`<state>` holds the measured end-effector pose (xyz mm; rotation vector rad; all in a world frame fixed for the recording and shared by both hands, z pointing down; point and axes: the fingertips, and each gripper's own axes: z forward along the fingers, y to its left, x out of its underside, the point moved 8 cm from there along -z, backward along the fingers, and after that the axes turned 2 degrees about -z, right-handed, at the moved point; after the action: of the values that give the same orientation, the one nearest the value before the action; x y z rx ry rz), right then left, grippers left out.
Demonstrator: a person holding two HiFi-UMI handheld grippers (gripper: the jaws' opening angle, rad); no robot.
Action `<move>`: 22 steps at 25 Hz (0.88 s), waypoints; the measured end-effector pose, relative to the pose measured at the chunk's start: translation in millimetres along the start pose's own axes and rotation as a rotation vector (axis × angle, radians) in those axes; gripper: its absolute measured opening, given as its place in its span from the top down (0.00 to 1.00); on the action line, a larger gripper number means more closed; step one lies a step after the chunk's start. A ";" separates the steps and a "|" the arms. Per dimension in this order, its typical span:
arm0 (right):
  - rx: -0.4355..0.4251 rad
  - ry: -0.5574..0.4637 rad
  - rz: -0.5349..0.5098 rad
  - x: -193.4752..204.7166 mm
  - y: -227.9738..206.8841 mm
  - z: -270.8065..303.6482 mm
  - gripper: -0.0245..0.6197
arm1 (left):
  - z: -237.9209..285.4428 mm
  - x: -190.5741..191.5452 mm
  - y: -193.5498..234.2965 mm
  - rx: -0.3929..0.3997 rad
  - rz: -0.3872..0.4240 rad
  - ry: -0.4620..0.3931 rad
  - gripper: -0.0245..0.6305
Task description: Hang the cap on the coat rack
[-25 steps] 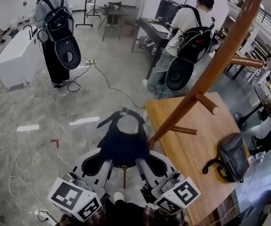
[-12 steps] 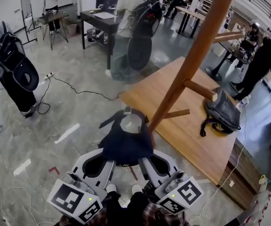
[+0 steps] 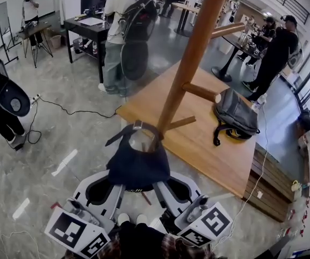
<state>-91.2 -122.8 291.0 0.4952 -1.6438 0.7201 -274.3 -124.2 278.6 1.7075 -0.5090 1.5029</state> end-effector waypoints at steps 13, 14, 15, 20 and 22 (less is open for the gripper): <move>0.043 -0.245 -0.098 -69.5 -8.2 -12.5 0.92 | 32.2 -60.2 -30.3 0.122 0.114 -0.099 0.93; 0.050 -0.258 -0.100 -71.9 -10.7 -15.1 0.92 | 35.9 -61.8 -32.1 0.131 0.120 -0.099 0.93; 0.058 -0.269 -0.103 -74.4 -13.3 -17.5 0.92 | 39.7 -63.3 -33.9 0.140 0.127 -0.099 0.93; 0.102 -0.306 -0.112 -87.5 -26.3 -24.9 0.92 | 58.5 -71.9 -43.6 0.189 0.159 -0.102 0.93; 0.117 -0.311 -0.108 -89.6 -32.0 -26.5 0.92 | 66.0 -75.5 -46.9 0.205 0.172 -0.103 0.93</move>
<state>-33.2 -133.5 211.8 0.8065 -1.8525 0.6857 -213.9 -161.3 193.5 1.9495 -0.5852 1.6416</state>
